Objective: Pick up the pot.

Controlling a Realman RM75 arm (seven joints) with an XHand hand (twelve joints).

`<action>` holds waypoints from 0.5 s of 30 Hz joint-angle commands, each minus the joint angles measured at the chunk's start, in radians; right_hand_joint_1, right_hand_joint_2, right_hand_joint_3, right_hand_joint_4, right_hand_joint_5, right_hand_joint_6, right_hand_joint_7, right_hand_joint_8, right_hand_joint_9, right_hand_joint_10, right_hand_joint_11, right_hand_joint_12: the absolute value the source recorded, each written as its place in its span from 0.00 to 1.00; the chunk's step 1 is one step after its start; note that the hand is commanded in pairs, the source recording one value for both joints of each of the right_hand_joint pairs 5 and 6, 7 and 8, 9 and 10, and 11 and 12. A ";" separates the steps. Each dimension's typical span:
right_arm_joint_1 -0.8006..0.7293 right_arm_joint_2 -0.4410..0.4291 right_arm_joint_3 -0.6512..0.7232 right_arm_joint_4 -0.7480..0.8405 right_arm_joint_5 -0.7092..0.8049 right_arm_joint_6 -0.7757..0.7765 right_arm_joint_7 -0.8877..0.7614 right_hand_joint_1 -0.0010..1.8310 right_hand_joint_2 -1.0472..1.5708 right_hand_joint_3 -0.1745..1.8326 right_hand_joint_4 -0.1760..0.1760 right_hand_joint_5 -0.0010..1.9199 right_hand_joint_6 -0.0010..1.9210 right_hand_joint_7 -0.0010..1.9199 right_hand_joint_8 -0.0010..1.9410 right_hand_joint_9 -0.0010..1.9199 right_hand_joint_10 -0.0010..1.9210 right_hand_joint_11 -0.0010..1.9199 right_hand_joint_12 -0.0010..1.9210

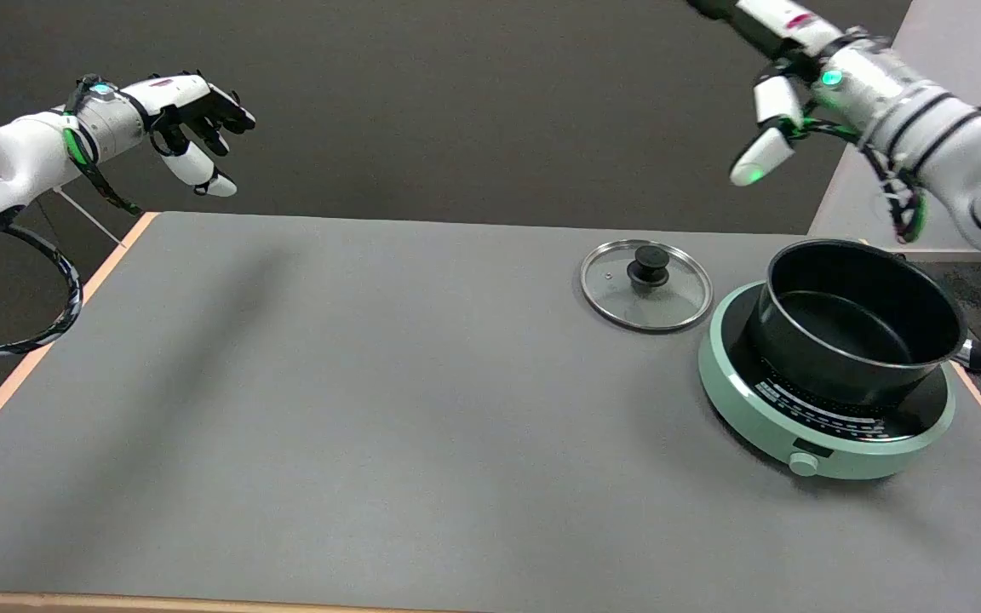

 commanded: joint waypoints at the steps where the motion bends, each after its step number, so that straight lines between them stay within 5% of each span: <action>1: -0.634 0.019 0.634 0.390 0.024 0.208 -0.018 0.71 0.00 0.56 0.47 0.05 0.05 0.05 0.05 0.05 0.05 0.05 0.05; 9: -0.881 -0.059 0.859 0.453 -0.048 0.320 -0.014 0.72 0.00 0.56 0.45 0.05 0.05 0.05 0.05 0.05 0.05 0.05 0.05; 13: -0.965 -0.097 0.927 0.452 -0.058 0.365 -0.021 0.72 0.00 0.54 0.27 0.06 0.06 0.06 0.06 0.06 0.06 0.06 0.06; 15: -0.992 -0.110 0.937 0.449 -0.090 0.428 -0.021 0.73 0.00 0.54 0.34 0.07 0.07 0.07 0.07 0.07 0.07 0.07 0.07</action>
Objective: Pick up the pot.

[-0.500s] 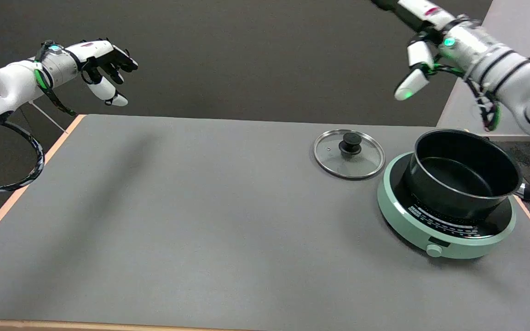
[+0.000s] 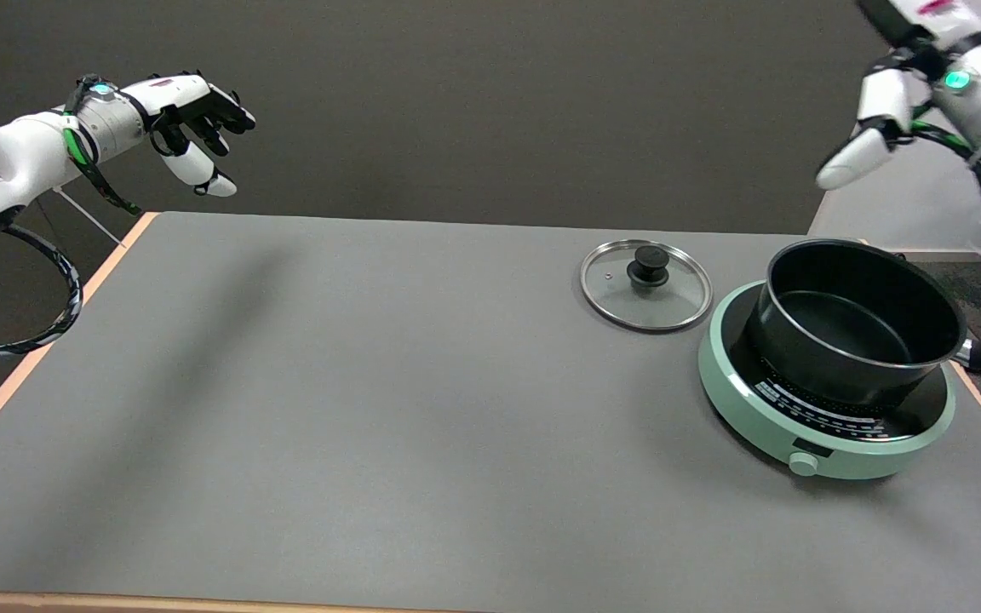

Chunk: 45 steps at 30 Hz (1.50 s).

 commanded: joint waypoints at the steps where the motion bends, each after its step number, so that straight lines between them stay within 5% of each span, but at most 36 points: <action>1: -0.505 -0.117 0.449 0.168 -0.114 0.286 -0.010 0.73 0.00 0.54 0.33 0.07 0.07 0.07 0.07 0.07 0.07 0.07 0.07; 7: -0.611 -0.188 0.463 0.182 -0.361 0.441 0.046 0.74 0.00 0.58 0.31 0.06 0.06 0.06 0.06 0.06 0.06 0.06 0.06; 9: -0.643 -0.210 0.449 0.181 -0.490 0.516 0.153 0.73 0.00 0.60 0.14 0.05 0.05 0.05 0.05 0.05 0.05 0.05 0.05; 13: -0.692 -0.256 0.392 0.172 -0.720 0.707 0.255 0.74 0.00 0.60 0.19 0.04 0.04 0.04 0.04 0.04 0.04 0.04 0.04; 22: -0.760 -0.323 0.220 0.179 -0.842 1.043 0.287 0.75 0.00 0.62 0.20 0.05 0.05 0.05 0.05 0.05 0.05 0.05 0.05; 45: -0.758 -0.295 -0.439 0.161 -1.157 1.754 0.221 0.78 0.00 0.59 0.16 0.00 0.00 0.00 0.00 0.00 0.00 0.00 0.00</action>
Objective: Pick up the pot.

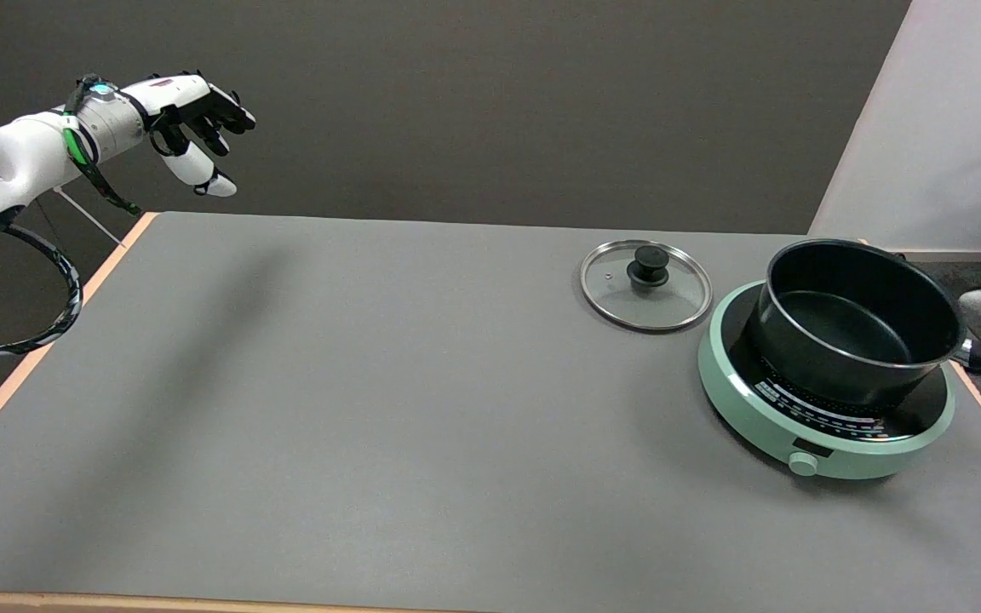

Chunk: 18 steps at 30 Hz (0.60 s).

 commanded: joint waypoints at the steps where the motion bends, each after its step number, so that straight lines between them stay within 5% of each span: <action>1: -0.071 -0.035 -0.455 -0.011 -0.283 0.580 -0.057 0.78 0.00 0.60 0.16 0.00 0.00 0.00 0.00 0.00 0.00 0.00 0.00; 18: -0.185 -0.147 -0.488 -0.009 -0.182 0.630 -0.100 0.78 0.00 0.63 0.29 0.02 0.02 0.02 0.02 0.02 0.02 0.02 0.02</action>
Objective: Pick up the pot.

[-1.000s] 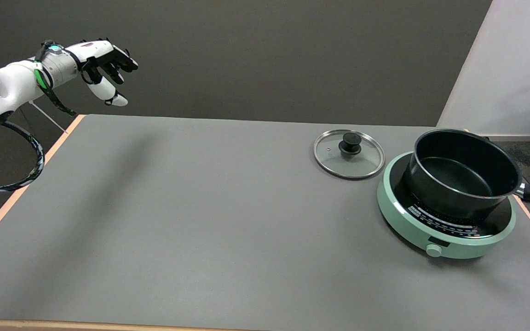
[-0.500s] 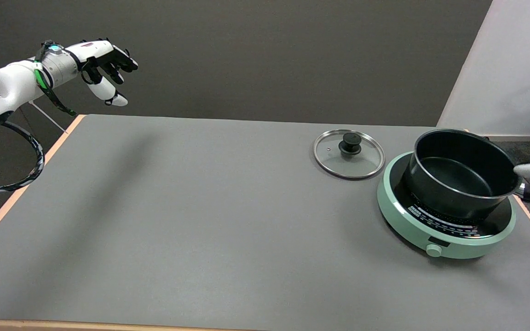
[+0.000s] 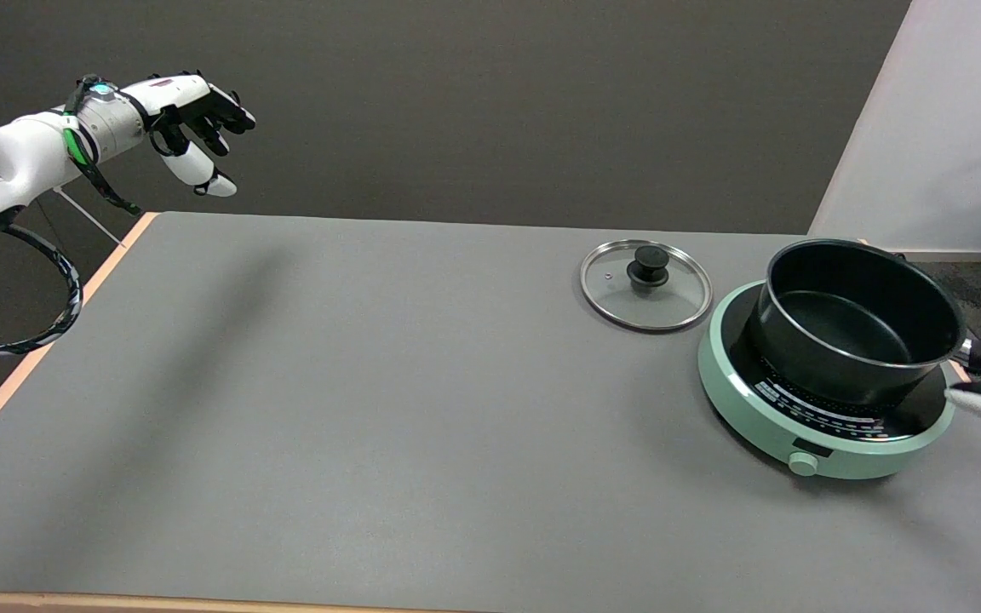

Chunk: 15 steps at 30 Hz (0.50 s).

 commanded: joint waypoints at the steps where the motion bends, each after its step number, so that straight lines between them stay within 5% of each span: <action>1: -0.091 -0.075 -0.146 -0.004 0.045 0.169 -0.040 0.77 0.00 0.63 0.30 0.02 0.02 0.02 0.02 0.02 0.02 0.02 0.02; 15: -0.056 0.018 -0.124 -0.006 0.313 0.045 -0.054 0.77 0.00 0.63 0.29 0.02 0.02 0.02 0.02 0.02 0.02 0.02 0.02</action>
